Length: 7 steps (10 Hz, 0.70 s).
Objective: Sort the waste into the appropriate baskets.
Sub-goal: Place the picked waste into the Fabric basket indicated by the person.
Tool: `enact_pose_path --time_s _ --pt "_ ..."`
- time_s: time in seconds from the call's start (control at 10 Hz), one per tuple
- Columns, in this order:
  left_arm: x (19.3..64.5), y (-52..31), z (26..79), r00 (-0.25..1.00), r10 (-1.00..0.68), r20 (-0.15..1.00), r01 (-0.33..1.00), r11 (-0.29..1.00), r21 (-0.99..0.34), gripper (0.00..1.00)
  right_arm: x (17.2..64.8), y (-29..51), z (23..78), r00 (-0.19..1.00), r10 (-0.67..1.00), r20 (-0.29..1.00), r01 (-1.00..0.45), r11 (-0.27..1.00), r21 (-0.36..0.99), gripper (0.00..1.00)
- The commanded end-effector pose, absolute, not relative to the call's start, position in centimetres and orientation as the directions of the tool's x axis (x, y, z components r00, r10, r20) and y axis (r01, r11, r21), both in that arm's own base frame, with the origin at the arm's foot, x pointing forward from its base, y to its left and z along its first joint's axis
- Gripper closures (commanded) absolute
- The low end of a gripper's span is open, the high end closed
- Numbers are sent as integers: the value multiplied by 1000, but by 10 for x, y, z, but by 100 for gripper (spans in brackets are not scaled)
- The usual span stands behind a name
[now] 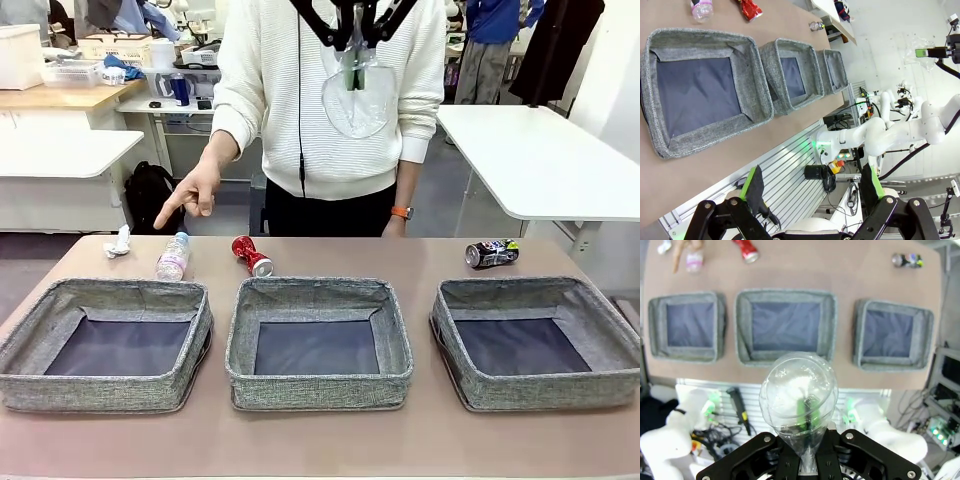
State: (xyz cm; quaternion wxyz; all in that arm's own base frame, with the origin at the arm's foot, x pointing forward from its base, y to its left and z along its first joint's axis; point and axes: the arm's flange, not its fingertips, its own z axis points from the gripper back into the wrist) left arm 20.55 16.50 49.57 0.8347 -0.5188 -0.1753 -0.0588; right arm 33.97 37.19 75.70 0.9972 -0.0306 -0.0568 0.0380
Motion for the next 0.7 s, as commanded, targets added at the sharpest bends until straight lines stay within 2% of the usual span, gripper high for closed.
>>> enact_pose_path --time_s 0.0,0.3,0.5,0.6 --pt "206 163 498 923 84 375 303 442 -844 0 338 370 758 992 75 103 -70 996 -56 99" --pt "206 163 498 923 84 375 303 442 -844 0 340 372 757 991 79 111 -72 995 -65 99" --pt "206 163 498 923 84 375 303 442 -844 0 358 438 727 925 350 146 -346 937 -51 99" --pt "206 163 498 923 84 375 303 442 -844 0 361 489 703 837 525 157 -531 847 -3 99"
